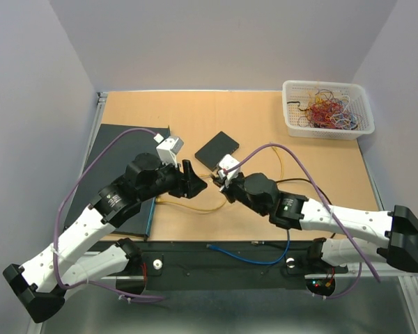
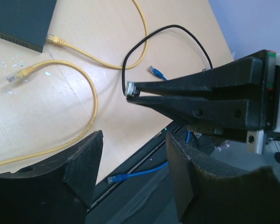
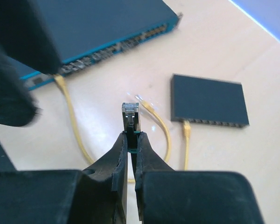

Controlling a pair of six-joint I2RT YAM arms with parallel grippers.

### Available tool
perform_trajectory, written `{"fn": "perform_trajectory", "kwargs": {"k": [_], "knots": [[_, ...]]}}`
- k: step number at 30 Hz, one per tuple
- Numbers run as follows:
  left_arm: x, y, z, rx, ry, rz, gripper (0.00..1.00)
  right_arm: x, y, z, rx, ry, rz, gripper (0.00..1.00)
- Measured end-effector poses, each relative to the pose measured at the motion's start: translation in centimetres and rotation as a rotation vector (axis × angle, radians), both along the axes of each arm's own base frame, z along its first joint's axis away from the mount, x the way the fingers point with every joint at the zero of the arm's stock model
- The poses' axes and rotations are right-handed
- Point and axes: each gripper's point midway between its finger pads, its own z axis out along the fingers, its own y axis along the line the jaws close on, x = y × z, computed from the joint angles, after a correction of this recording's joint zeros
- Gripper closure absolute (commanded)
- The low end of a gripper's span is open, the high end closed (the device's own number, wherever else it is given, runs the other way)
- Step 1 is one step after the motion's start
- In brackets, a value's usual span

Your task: Insert the plug into the switch port

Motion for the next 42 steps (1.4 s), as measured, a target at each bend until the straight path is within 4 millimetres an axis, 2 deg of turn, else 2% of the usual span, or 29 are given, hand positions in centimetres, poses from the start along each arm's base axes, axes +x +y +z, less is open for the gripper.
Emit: {"fn": "perform_trajectory", "kwargs": {"k": [4,7,13,15,19,21,25,27,29,31,34,39,42], "knots": [[1.0,0.3,0.4,-0.002,-0.029,0.048,0.30,2.3,-2.5,-1.2,-0.026,0.038,-0.120,0.99],[2.3,0.3,0.6,-0.009,-0.053,0.089,0.30,4.7,-5.4,-2.3,-0.054,0.077,-0.247,1.00],[6.4,0.3,-0.8,0.027,-0.061,0.203,0.30,9.4,-9.0,-4.5,-0.095,0.182,-0.444,0.99],[8.3,0.4,-1.7,0.048,-0.063,0.257,0.30,11.1,-9.9,-6.0,-0.112,0.236,-0.491,1.00],[11.7,0.8,-3.1,0.058,-0.100,0.350,0.30,12.9,-11.2,-9.4,-0.158,0.335,-0.532,1.00],[12.9,0.8,-3.7,0.052,-0.110,0.373,0.30,13.4,-11.3,-11.2,-0.177,0.392,-0.523,1.00],[17.0,0.7,-5.2,0.024,-0.126,0.416,0.33,14.2,-10.7,-13.6,-0.184,0.495,-0.473,1.00],[19.1,0.8,-6.5,0.011,-0.121,0.425,0.34,14.3,-10.1,-14.3,-0.183,0.527,-0.443,1.00],[20.9,1.2,-8.8,0.027,-0.098,0.439,0.35,14.2,-9.4,-15.1,-0.183,0.561,-0.407,1.00],[22.1,1.4,-10.4,0.052,-0.083,0.449,0.36,14.1,-8.6,-16.0,-0.189,0.595,-0.369,1.00],[24.1,0.6,-12.6,0.092,-0.076,0.436,0.37,14.2,-7.8,-17.0,-0.198,0.623,-0.339,1.00],[26.9,-0.8,-14.5,0.098,-0.096,0.421,0.39,13.9,-7.1,-19.2,-0.225,0.674,-0.300,1.00],[27.7,-1.5,-15.8,0.095,-0.095,0.405,0.39,14.3,-6.6,-19.3,-0.223,0.678,-0.289,1.00]]}}
